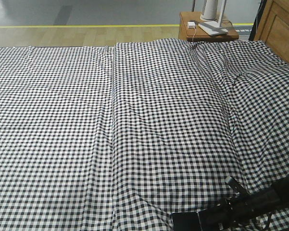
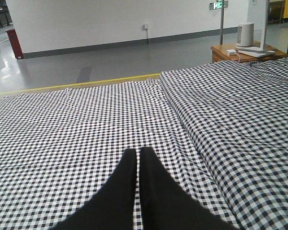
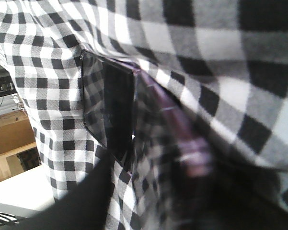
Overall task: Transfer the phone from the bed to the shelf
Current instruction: 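Close the right gripper on the black phone's edge, then lift the phone with the right gripper up off the bed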
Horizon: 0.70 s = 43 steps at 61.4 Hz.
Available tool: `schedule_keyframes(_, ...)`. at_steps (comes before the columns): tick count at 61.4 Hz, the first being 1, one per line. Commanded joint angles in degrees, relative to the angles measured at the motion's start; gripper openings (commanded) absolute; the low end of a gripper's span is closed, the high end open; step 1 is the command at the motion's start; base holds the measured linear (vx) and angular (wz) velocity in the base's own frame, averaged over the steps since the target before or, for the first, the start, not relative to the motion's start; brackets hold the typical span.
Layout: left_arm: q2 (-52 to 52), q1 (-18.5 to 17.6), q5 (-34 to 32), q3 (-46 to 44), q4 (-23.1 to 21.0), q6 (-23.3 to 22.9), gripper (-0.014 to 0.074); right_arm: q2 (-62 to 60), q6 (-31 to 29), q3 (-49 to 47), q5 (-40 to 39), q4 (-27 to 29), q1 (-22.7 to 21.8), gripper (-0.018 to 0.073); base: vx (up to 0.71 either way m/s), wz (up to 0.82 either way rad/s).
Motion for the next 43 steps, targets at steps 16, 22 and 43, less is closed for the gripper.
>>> schedule_keyframes(16, -0.53, -0.12, -4.12, -1.46, -0.26, -0.22, 0.0001, -2.73, -5.85, -0.19, 13.74, 4.72, -0.27, -0.001, 0.0, 0.0)
schedule_keyframes(22, -0.53, -0.12, -4.12, -1.46, -0.26, -0.22, 0.0001, -3.22, -6.57, 0.13, 16.76, 5.41, -0.27, -0.0008, 0.0, 0.0)
schedule_keyframes(43, -0.53, -0.12, -4.12, -1.46, -0.26, -0.22, 0.0001, -14.73, -7.03, 8.29, 16.76, 4.38, -0.27, -0.0007, 0.0, 0.0)
